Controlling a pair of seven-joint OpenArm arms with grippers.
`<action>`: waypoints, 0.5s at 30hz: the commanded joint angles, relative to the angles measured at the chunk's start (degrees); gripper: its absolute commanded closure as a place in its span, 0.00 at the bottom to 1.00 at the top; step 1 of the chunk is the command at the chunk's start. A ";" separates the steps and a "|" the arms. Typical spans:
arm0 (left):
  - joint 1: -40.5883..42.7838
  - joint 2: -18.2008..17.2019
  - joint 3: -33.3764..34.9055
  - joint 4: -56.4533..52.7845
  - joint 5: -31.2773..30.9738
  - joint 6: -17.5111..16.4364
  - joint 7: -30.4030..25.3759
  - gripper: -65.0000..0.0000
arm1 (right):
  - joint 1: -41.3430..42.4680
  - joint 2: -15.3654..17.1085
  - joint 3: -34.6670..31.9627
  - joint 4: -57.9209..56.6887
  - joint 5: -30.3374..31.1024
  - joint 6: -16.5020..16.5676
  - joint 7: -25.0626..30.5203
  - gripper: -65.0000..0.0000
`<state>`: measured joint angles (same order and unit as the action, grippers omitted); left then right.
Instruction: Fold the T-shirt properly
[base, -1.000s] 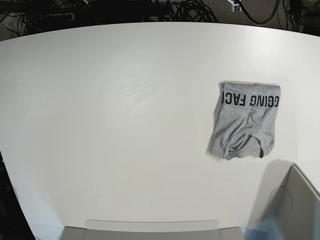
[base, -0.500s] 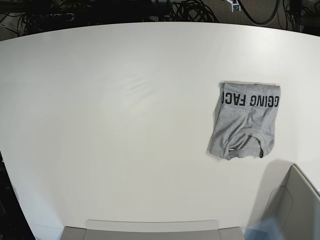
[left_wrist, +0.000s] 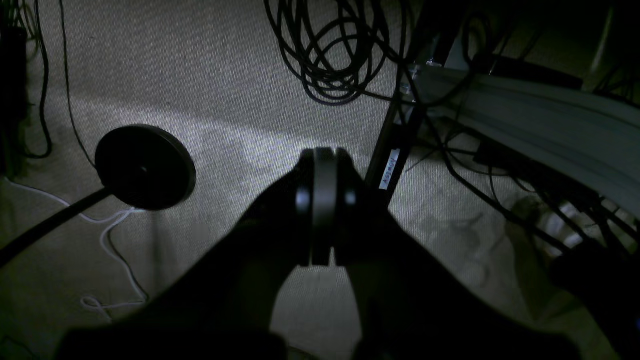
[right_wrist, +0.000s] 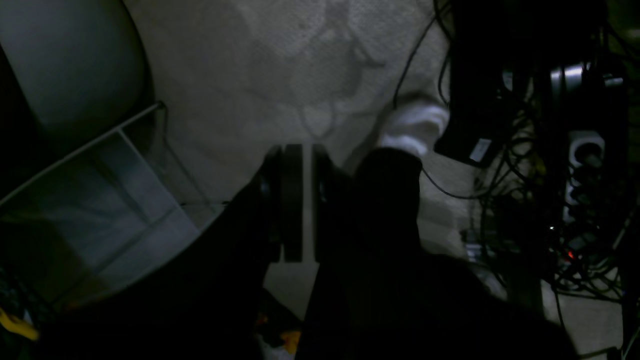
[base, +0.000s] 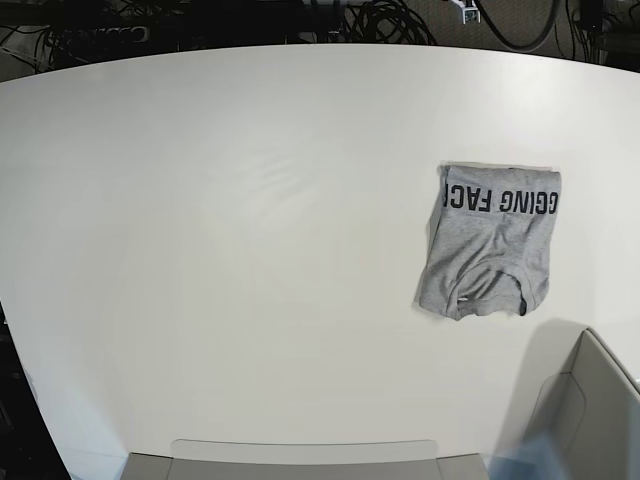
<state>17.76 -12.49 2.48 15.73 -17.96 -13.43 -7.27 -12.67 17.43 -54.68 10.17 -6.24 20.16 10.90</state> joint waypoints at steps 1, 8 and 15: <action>0.48 -0.30 -0.15 -0.03 0.15 -0.06 0.72 1.00 | -0.48 0.64 -0.14 -0.20 -0.13 0.63 0.05 0.95; -3.74 -0.21 -0.15 -0.03 0.15 0.02 7.05 1.00 | -0.74 0.64 -0.14 -0.37 0.13 0.63 -0.04 0.95; -7.60 0.32 -0.15 -0.03 0.15 0.02 11.00 1.00 | -0.48 0.64 0.04 -0.37 0.31 0.63 -0.04 0.95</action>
<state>9.67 -12.05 2.48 15.62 -17.96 -13.41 3.44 -12.69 17.43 -54.65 10.00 -6.00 20.16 10.72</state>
